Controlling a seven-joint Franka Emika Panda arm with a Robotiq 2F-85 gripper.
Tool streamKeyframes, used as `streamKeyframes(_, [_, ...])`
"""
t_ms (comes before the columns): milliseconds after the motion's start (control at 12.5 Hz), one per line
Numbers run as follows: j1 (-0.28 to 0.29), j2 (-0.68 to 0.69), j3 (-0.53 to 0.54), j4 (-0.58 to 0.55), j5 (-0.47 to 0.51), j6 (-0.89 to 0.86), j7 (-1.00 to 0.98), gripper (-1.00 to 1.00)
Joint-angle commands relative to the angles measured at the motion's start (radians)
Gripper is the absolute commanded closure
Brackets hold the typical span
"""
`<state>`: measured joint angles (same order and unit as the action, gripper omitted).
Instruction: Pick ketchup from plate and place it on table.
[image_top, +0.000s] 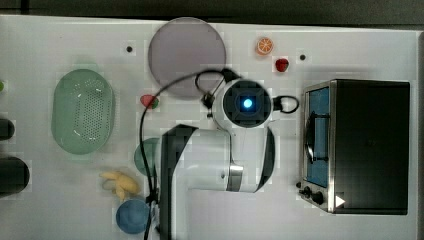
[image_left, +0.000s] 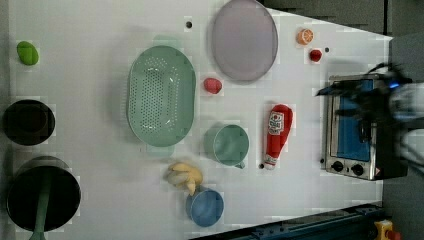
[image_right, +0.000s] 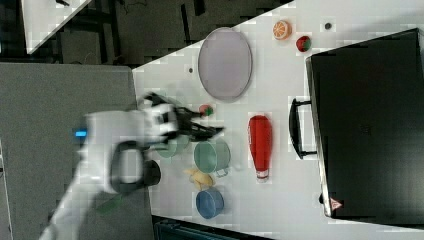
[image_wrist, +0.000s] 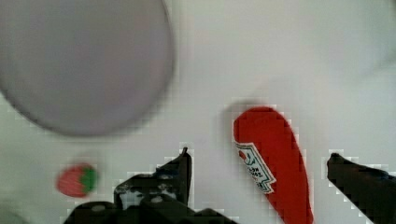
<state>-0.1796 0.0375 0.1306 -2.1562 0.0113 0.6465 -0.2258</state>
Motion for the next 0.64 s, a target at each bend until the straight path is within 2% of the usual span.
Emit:
streamKeyframes(80, [0.000, -0.066, 0.013, 0.171, 0.004, -0.247, 0.239, -1.00])
streamKeyframes(320, [0.000, -0.065, 0.011, 0.353, 0.002, -0.468, 0.239, -1.00])
streamKeyframes(480, [0.000, -0.065, 0.009, 0.404, 0.001, -0.558, 0.239, -1.00])
streamKeyframes(640, [0.000, -0.064, 0.005, 0.410, 0.001, -0.555, 0.239, -1.00])
